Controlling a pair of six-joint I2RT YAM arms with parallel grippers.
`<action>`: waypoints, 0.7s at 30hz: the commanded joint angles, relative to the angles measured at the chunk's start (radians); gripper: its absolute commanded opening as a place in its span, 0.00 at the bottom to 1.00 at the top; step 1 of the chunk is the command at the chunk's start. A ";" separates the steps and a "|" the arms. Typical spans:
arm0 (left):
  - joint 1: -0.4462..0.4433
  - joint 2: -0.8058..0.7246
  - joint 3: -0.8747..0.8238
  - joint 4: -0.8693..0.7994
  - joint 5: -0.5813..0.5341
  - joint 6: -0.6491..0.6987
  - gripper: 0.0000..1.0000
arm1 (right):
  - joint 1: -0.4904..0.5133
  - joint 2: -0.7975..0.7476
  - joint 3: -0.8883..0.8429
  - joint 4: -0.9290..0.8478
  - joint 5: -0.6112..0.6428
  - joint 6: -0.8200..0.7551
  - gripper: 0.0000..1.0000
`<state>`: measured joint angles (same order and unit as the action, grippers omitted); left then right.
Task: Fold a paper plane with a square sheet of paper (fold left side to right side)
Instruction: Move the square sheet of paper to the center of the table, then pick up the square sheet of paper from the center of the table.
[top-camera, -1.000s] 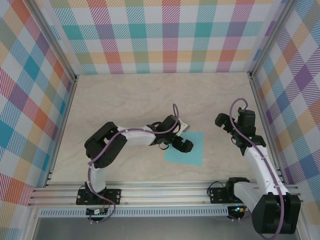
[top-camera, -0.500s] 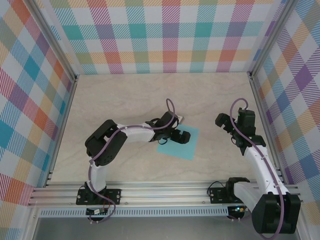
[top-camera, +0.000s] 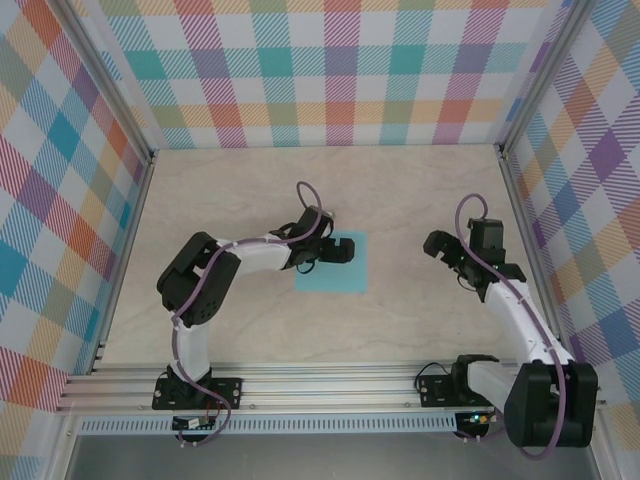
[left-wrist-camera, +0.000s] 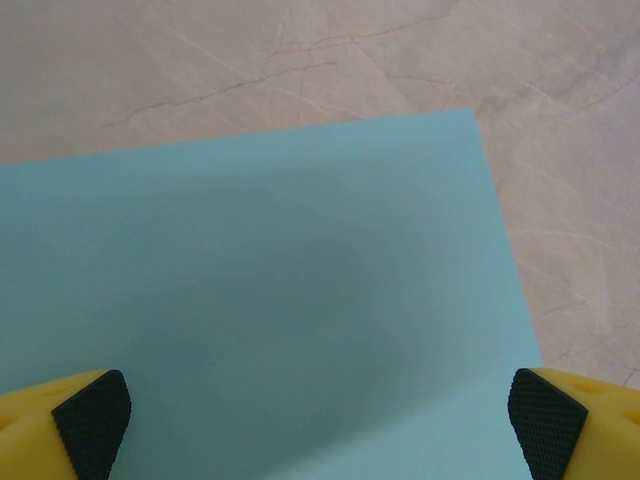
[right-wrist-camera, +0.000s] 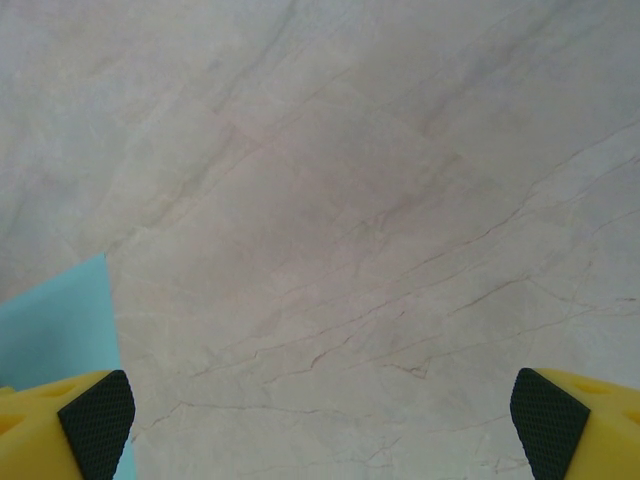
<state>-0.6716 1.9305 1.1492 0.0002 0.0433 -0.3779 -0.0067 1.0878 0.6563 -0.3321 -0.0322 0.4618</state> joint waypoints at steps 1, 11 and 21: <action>0.009 -0.102 -0.019 -0.043 0.015 0.005 1.00 | 0.004 0.072 0.081 -0.015 -0.133 -0.024 1.00; 0.011 -0.257 -0.163 -0.080 0.023 -0.035 1.00 | 0.213 0.448 0.370 -0.109 -0.124 -0.066 0.88; 0.010 -0.178 -0.179 -0.124 0.069 -0.102 1.00 | 0.402 0.827 0.702 -0.182 -0.034 -0.059 0.90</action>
<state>-0.6716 1.7237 0.9413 -0.0689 0.0959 -0.4522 0.3805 1.8565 1.2907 -0.4610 -0.0860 0.4038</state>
